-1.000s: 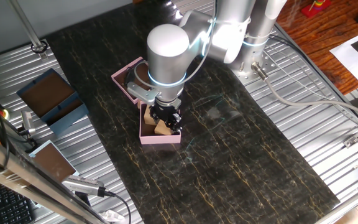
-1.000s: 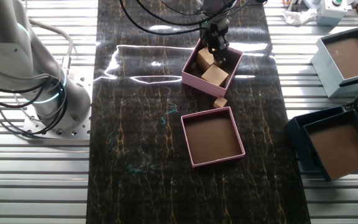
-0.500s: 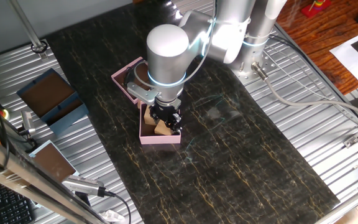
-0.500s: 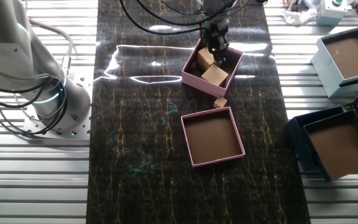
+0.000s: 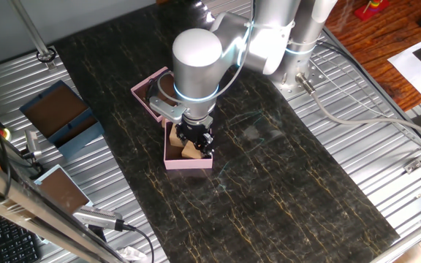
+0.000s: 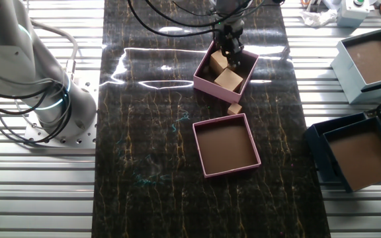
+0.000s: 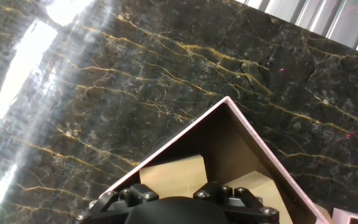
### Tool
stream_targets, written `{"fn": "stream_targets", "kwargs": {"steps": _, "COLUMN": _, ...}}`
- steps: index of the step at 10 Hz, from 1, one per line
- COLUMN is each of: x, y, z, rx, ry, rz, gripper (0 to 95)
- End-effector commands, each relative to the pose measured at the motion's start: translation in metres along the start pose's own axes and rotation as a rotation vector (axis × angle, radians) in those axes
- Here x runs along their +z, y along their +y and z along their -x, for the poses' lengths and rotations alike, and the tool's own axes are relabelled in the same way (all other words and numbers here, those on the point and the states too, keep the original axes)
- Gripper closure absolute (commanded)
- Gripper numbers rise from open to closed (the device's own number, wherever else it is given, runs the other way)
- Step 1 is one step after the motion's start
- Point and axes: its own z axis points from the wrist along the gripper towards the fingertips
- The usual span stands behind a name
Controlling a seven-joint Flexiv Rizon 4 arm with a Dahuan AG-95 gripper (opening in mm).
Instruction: Take everything out of the gift box
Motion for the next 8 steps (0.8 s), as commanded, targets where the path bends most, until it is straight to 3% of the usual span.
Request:
{"fn": "stream_targets", "kwargs": {"steps": 1, "x": -0.001, "y": 0.000, "z": 0.000, "rx": 0.000, "ry": 0.000, "rz": 0.000, "gripper": 57.0}}
{"fn": "stream_targets", "kwargs": {"steps": 7, "x": -0.001, "y": 0.000, "z": 0.000, "rx": 0.000, "ry": 0.000, "rz": 0.000, "gripper": 57.0}}
{"fn": "stream_targets", "kwargs": {"steps": 8, "x": -0.041, "y": -0.001, "z": -0.007, "rx": 0.023, "ry": 0.083, "rz": -0.002, "gripper": 95.0}}
